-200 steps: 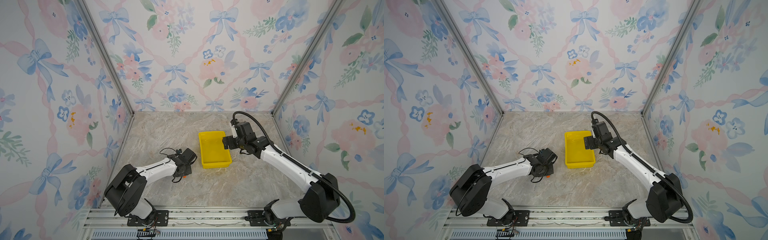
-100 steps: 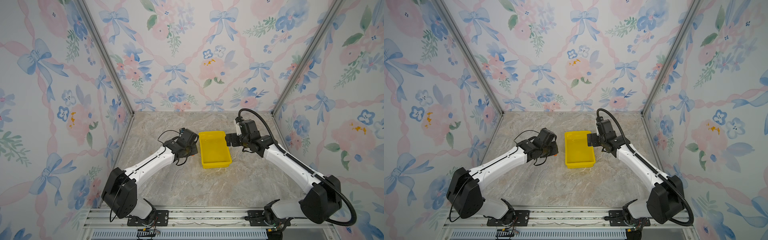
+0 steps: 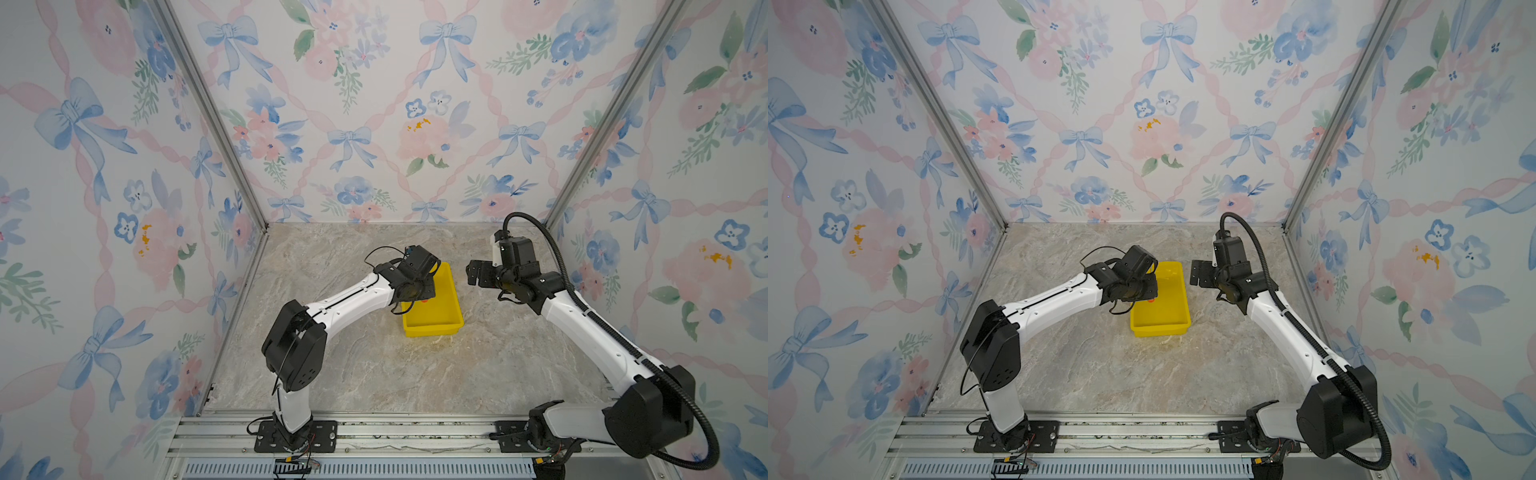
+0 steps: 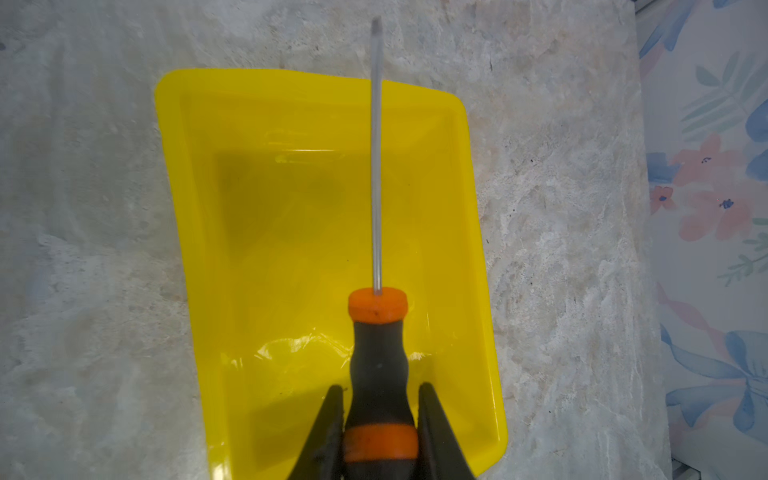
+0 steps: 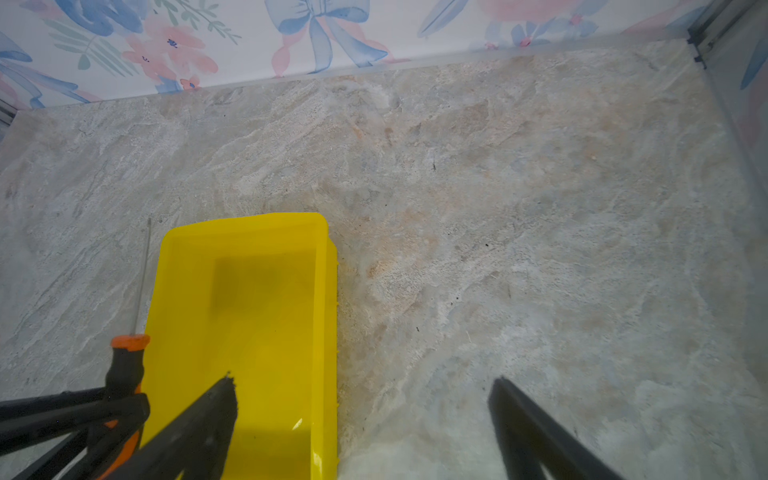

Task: Put the screwdriver in the bin
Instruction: 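Carry the screwdriver with the left gripper over the yellow bin and lower it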

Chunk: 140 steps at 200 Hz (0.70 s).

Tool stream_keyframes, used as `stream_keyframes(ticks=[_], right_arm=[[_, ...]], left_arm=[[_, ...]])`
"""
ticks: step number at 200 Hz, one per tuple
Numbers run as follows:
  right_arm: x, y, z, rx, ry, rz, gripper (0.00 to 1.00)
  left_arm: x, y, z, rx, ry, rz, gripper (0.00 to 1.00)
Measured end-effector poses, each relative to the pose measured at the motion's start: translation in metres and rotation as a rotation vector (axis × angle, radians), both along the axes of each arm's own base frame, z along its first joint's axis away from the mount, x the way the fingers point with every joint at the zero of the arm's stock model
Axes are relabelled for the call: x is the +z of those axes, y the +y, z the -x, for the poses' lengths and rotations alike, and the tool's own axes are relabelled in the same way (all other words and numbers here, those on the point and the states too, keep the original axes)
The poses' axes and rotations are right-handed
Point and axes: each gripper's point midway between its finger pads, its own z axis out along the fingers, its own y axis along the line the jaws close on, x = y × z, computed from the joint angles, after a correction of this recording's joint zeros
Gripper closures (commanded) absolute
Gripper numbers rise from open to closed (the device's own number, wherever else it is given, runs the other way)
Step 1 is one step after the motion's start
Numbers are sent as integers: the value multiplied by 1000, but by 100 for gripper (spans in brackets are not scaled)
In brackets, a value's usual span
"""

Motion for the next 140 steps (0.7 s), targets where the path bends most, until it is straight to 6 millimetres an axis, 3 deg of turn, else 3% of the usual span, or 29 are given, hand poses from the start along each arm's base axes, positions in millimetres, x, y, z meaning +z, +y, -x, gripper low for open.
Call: stream_keyframes(ticks=[29,72,140], right_arm=[[0,-3,3,-6,-2,2,3],[-3,-6,7,-11,2,7,3],[-4,-13,7,-25,2,10,3]], left_arm=[[-21,-18,2,-31,33,-16,99],[-51,-19,3,-35,83,-56,99],[-83,-21,2,-35,125,-99,98]])
